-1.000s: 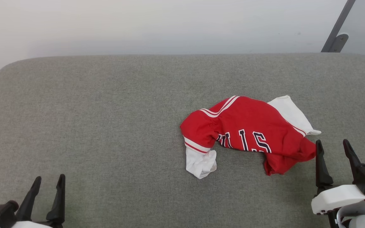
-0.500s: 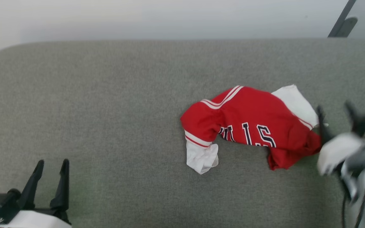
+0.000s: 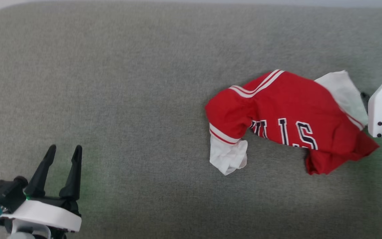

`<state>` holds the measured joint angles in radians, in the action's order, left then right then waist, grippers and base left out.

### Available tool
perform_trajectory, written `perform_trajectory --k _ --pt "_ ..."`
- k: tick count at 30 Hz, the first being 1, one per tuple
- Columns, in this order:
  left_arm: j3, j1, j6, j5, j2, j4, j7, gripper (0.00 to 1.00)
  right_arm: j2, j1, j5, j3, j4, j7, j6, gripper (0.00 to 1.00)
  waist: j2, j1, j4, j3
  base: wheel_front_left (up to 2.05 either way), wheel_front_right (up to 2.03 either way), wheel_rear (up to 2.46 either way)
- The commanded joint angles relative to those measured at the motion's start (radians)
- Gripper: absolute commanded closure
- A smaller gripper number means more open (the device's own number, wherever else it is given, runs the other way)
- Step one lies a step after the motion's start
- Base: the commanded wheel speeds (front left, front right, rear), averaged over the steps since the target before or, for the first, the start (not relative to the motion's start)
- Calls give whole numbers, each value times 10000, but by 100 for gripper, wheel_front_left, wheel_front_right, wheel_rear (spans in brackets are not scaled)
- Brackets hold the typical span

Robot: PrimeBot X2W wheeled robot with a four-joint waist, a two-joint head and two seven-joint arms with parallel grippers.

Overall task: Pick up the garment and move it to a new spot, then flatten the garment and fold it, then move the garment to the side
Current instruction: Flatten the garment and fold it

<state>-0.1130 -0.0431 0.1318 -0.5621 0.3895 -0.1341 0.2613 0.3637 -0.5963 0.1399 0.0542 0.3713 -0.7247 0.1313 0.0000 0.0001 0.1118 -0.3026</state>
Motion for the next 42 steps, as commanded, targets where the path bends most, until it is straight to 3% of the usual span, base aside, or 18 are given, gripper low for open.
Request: perform_trajectory --k 1,12,13,14,22,30,35,39,41,42 --pt "-30 -173 -26 -81 80 8 55 0 36 -97 182 -107 46 -316 -10 0 0 -1 149 -286 0 0 0" --pt "-316 -651 -26 -337 345 79 55 0 -333 189 265 -102 122 -1332 -9 1 0 -1 213 -1128 0 0 0" --pt "-339 -689 -26 -333 368 78 55 0 -403 230 244 -97 150 -1378 -9 67 0 -1 198 -1144 0 0 0" --pt "-357 -726 -26 -343 392 74 55 0 -456 234 236 -22 170 -1375 -9 100 0 -1 177 -1150 0 0 0" --pt "-409 -758 -26 -251 476 156 55 0 -564 -266 -299 1447 -107 -330 -29 100 0 -1 -146 -879 0 0 0" --pt "-468 -843 -26 -281 665 315 55 0 -290 -218 -1402 4510 -844 695 -29 100 0 -1 -360 -969 0 0 0" --pt "-529 -918 -26 -363 793 395 55 0 -704 -34 -2419 6314 -1156 1316 -29 100 0 -1 -441 -1231 0 0 0" --pt "-631 -1022 -26 -402 1029 428 55 0 -1506 -61 -2885 6656 -1266 1760 -17 100 0 -1 -547 -1369 0 0 0" --pt "-776 -1143 -26 -433 1119 489 55 0 -1665 -180 -2945 6659 -1151 2074 -20 2 0 -1 -617 -1358 0 0 0" --pt "-884 -1256 -26 -466 1226 542 55 0 -1680 -258 -2952 6659 -1057 2327 -20 0 0 -1 -636 -1312 0 0 0"
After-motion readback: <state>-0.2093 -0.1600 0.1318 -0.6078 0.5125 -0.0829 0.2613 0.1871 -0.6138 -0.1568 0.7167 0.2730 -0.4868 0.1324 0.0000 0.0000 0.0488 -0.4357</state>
